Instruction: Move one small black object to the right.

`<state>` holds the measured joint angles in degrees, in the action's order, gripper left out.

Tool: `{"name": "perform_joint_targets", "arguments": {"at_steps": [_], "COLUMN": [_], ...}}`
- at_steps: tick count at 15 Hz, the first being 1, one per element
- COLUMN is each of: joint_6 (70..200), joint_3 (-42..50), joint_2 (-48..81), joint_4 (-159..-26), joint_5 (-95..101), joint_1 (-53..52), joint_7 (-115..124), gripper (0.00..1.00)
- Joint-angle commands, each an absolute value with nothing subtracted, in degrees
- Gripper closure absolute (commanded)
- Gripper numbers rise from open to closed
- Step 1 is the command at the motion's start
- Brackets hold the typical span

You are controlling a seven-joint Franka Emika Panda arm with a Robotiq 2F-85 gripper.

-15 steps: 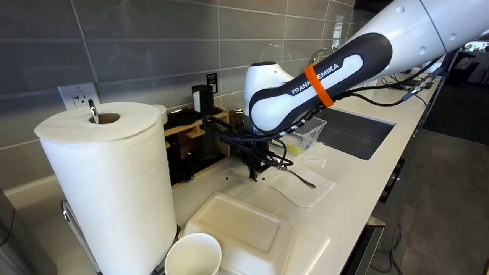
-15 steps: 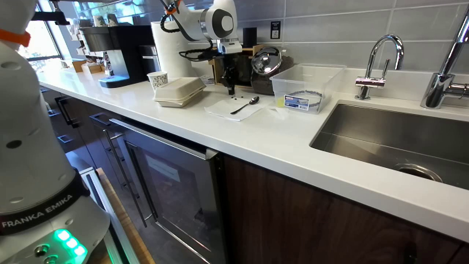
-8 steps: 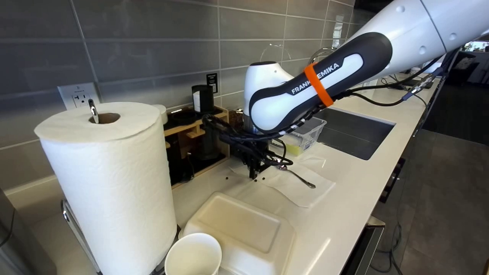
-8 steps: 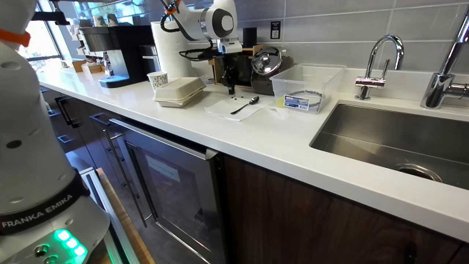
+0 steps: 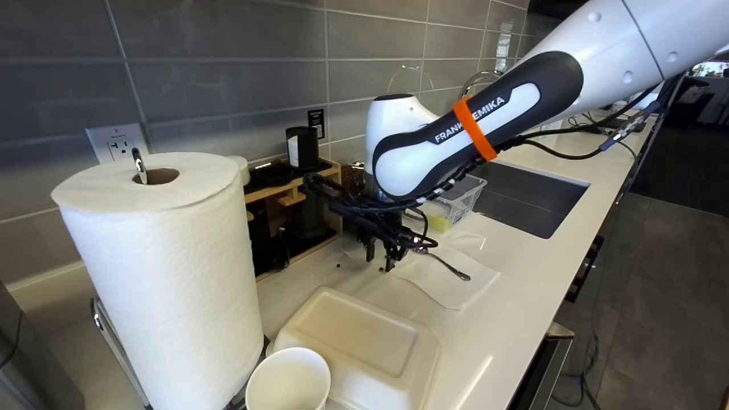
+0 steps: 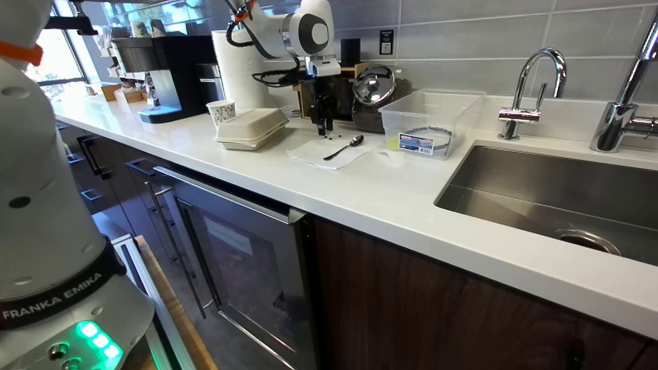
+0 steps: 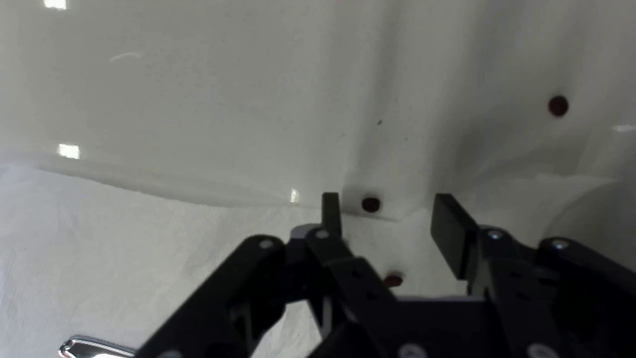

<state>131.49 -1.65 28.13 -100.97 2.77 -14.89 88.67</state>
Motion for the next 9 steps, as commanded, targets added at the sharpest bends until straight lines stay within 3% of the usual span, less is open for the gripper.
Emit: {"name": "perform_joint_targets", "arguments": {"at_steps": [1, 4, 5, 6, 9], "joint_6": [132.21, 132.24, 132.23, 132.19, 132.13], "joint_3": [-1.23, -1.17, -1.19, -1.19, -1.2], "joint_2": [28.48, 28.73, 28.8, 28.91, 29.24], "joint_4": [-101.53, -101.61, -101.59, -101.54, -101.46], "joint_5": [2.57, 2.47, 2.42, 2.41, 2.35], "joint_1": [-15.2, -15.15, -15.14, -15.16, -15.16], "joint_7": [89.16, 89.12, 89.07, 89.04, 88.99], "gripper": [0.53, 0.62, 0.69, 0.66, 0.71]}}
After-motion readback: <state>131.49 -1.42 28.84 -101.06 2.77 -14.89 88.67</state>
